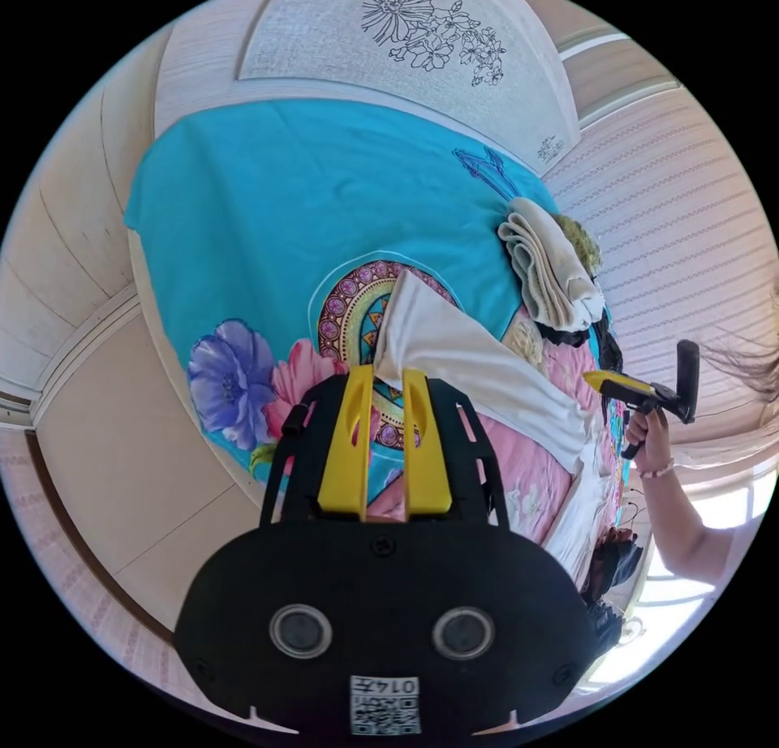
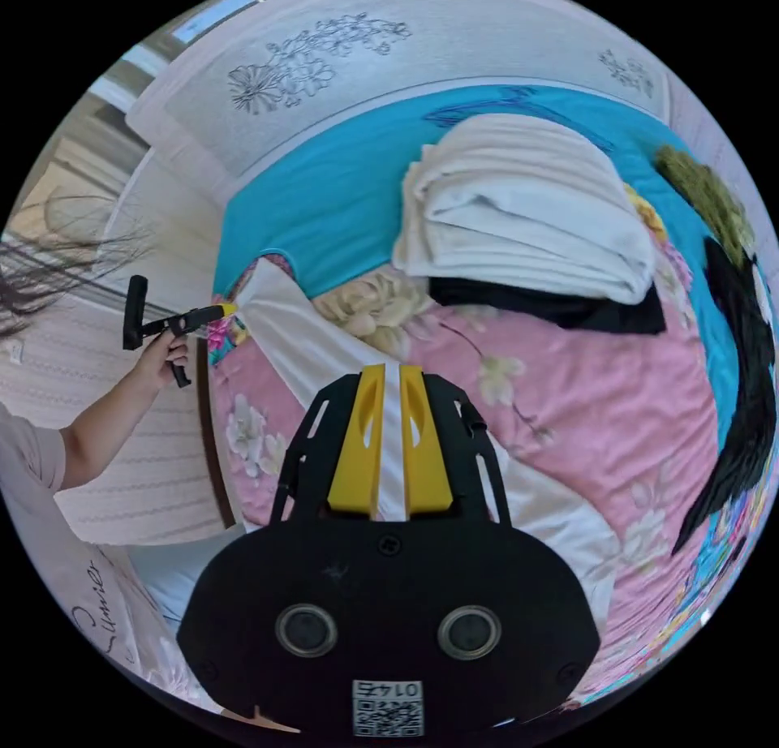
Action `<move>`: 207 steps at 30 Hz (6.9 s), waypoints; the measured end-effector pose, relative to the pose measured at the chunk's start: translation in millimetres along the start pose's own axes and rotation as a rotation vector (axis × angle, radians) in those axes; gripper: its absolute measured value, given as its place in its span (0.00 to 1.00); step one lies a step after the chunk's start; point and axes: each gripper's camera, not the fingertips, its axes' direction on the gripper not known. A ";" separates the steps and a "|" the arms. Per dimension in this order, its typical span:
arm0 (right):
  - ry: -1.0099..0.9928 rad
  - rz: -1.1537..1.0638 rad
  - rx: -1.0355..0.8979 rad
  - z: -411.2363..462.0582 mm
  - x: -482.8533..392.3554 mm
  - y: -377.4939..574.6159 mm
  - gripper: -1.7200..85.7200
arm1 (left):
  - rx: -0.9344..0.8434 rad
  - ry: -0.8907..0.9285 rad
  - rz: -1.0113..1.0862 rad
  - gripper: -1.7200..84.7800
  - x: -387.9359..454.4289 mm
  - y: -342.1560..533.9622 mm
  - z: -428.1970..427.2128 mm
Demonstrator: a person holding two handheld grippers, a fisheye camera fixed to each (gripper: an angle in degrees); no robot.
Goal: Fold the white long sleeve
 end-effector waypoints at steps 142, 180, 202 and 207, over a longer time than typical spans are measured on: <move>-0.578 0.378 0.378 233.2 133.5 929.7 0.05 | -0.577 0.180 1.029 0.01 793.6 444.9 459.2; -0.062 0.726 0.397 83.6 265.6 911.1 0.07 | -0.679 -0.009 1.066 0.06 759.5 350.7 416.3; -0.116 0.977 0.497 43.4 344.7 969.6 0.04 | -0.674 0.194 1.393 0.06 997.3 365.8 564.4; -0.110 0.972 0.514 29.1 347.5 981.3 0.04 | -0.596 0.188 1.446 0.10 976.9 334.0 506.4</move>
